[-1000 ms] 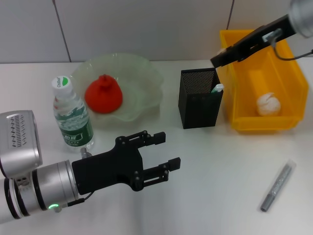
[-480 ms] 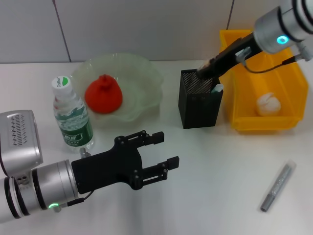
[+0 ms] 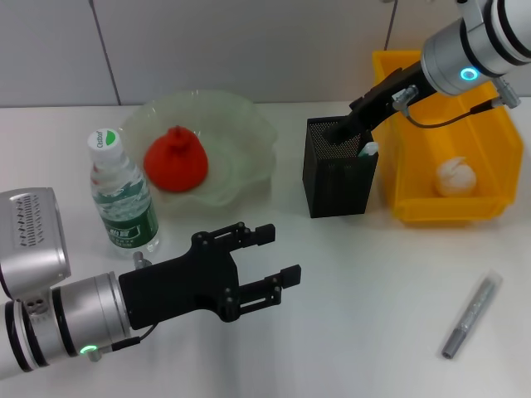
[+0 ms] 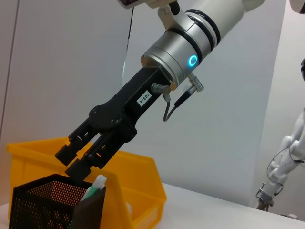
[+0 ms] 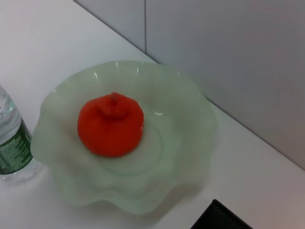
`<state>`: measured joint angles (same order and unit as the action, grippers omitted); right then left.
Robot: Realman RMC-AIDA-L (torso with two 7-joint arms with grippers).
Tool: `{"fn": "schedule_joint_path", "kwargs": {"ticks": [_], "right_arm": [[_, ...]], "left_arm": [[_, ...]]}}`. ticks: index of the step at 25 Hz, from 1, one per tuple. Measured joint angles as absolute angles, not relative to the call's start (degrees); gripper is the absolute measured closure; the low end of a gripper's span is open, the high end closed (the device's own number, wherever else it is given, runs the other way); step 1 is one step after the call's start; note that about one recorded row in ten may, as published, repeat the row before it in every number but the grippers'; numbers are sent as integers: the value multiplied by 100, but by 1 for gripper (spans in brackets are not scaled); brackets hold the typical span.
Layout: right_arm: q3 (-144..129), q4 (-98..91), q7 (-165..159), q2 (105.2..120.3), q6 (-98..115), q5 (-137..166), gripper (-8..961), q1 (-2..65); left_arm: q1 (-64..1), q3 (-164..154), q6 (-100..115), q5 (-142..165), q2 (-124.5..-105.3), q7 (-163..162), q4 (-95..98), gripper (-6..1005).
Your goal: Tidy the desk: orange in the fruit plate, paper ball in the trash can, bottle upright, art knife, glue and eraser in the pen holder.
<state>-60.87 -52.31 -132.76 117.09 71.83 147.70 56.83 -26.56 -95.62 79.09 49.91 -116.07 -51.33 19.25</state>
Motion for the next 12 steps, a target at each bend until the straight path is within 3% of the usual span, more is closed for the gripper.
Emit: {"fn": "schedule_joint_path", "kwargs": {"ticks": [2,7,12], "right_arm": [[-6067,-5341,-13277,11742,7166,14766,343,5614],[-5969,-6333,-12810,11880,7139,13609,214,4792],[-5585,-6970,-11840,11764,8354,11673,214,4015]], "left_arm": [[-2650,-9563,7909,4997,-11604,-5133,1925,305],[-2642,-9563,7907,5009,-11602,-5132,1900,305],[-2635,-9562,7841,5004,-11595,-5151,1862,305]]}}
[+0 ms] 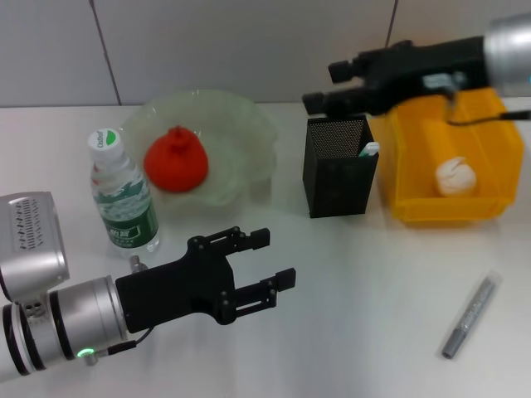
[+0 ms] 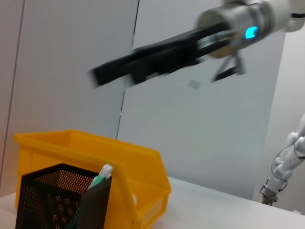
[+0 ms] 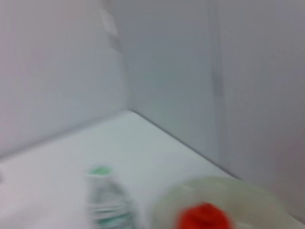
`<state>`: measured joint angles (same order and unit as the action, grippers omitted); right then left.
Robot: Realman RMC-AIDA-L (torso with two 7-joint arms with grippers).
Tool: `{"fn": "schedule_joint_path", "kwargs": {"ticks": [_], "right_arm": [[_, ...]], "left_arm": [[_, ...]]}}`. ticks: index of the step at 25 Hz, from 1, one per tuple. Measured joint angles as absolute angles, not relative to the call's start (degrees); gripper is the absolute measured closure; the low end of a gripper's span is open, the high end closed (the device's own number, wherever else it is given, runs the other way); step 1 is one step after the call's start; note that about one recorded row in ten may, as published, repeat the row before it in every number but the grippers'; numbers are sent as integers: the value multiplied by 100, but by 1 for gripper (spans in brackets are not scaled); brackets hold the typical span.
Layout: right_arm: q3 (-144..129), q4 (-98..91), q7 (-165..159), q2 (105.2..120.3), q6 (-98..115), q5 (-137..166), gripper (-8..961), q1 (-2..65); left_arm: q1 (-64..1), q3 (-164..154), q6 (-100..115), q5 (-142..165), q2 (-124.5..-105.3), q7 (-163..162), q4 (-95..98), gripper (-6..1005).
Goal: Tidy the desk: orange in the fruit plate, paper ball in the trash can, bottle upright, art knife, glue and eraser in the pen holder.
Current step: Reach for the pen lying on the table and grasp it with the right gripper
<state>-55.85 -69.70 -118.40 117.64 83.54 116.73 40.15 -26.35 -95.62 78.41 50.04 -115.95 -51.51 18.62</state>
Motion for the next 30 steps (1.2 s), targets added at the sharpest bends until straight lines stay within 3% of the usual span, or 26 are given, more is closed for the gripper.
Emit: {"fn": "schedule_joint_path", "kwargs": {"ticks": [7,11,22,30], "right_arm": [[-4614,-6997,-11140,11430,10930,12370,214,4321],[-4961,-7031,-11059,11434,11232,13057,213,4540],[-6579,-7396,-10008,11856,11193,14756,213,4879],[-7451,-7487,-9975,11924,11026,15247,214,4696]], "left_arm": [[-2649,-9576,7744,5022,-11601,-5185,1887,305],[-2613,-9570,7769,5019,-11580,-5186,1919,305],[-2442,-9342,7530,5179,-11562,-5071,1993,306],[-2120,-9228,7560,5197,-11565,-4989,2355,306]]}}
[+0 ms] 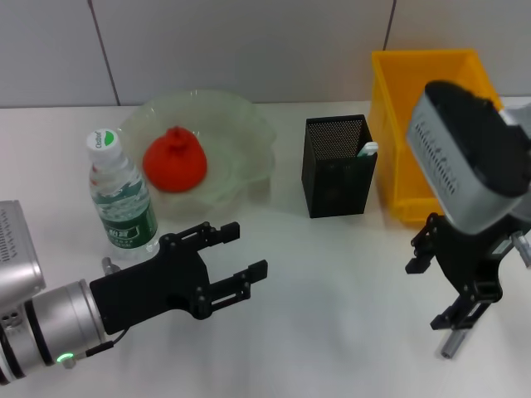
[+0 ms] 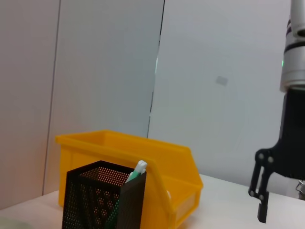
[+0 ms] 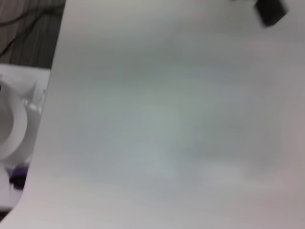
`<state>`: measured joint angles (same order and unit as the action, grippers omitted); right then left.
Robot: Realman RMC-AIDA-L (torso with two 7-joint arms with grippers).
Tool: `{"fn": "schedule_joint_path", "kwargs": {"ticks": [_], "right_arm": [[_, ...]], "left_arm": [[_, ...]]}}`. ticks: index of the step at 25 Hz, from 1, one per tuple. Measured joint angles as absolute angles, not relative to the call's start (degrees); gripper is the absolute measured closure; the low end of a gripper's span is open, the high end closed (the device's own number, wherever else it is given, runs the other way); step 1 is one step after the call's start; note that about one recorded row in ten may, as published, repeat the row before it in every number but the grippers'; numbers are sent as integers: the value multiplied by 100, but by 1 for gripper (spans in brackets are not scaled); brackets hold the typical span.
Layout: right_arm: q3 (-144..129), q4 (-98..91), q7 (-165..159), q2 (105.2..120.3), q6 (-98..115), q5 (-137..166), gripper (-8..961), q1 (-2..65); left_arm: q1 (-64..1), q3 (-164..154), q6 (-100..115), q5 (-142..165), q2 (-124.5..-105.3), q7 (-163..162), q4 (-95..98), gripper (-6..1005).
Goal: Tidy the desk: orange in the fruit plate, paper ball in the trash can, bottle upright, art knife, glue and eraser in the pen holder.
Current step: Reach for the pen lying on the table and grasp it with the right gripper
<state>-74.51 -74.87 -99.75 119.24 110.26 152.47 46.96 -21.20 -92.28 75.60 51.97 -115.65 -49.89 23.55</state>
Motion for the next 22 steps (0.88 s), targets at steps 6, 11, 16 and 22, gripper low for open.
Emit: {"fn": "schedule_joint_path", "kwargs": {"ticks": [6,11,16,22], "right_arm": [[-7563,-7561,-9793,11941,11081,15479,215,4514],[-7495,-7585,-9299,11936,11134,15735,215,4390],[-7440,-7560,-8724,11919,11291,15834,216,4355],[-7488,-7330,-7971,11925,11221,16048,216,4317]], "left_arm": [[-2067,-9229,7556,5236,-11587,-4980,2391,306],[-2118,-9216,7494,5498,-11613,-4981,2450,307],[-2128,-9193,7369,5727,-11640,-4989,2532,307],[-2124,-9185,7300,5763,-11706,-4998,2541,307]]}}
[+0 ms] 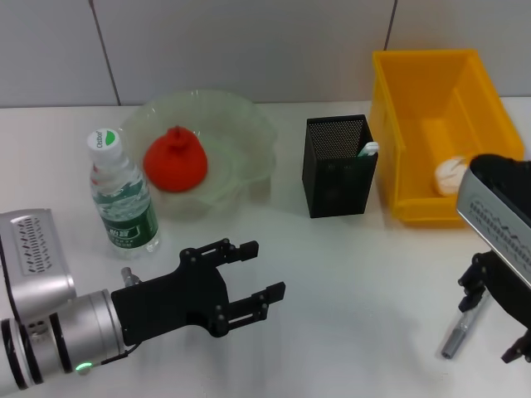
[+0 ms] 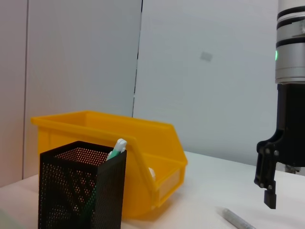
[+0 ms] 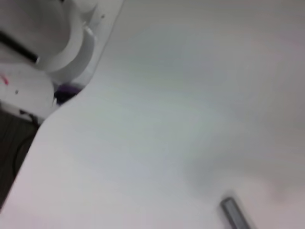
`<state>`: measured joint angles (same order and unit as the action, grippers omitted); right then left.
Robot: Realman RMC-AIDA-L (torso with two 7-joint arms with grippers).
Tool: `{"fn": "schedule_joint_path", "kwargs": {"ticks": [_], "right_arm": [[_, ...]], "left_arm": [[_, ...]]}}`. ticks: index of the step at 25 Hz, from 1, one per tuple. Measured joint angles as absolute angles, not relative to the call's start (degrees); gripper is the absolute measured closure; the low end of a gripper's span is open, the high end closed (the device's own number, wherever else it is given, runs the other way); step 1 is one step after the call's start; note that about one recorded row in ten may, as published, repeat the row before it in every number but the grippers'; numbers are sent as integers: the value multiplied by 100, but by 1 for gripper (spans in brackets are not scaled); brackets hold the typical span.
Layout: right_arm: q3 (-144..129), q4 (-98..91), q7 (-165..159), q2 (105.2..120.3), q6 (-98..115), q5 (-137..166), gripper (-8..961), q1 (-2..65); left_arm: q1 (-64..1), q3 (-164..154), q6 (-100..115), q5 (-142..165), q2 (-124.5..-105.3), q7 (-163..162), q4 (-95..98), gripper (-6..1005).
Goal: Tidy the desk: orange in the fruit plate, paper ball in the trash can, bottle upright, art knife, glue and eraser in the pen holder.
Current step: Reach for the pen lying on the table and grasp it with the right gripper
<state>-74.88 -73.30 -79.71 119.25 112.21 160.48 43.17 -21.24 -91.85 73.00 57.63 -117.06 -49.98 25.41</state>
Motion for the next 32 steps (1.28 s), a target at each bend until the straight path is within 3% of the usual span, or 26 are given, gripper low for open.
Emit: {"fn": "schedule_joint_path", "kwargs": {"ticks": [11,32], "right_arm": [[-7468,-7025,-6687,11920,10601,16291,217,4204],[-7975,-6435,-6354,11943,9832,16227,220,4254]], "left_arm": [[-2114,-9188,7008,5766,-11803,-5009,2609,307],[-1820,-9028,7035,5759,-11704,-4975,2728,308]]}}
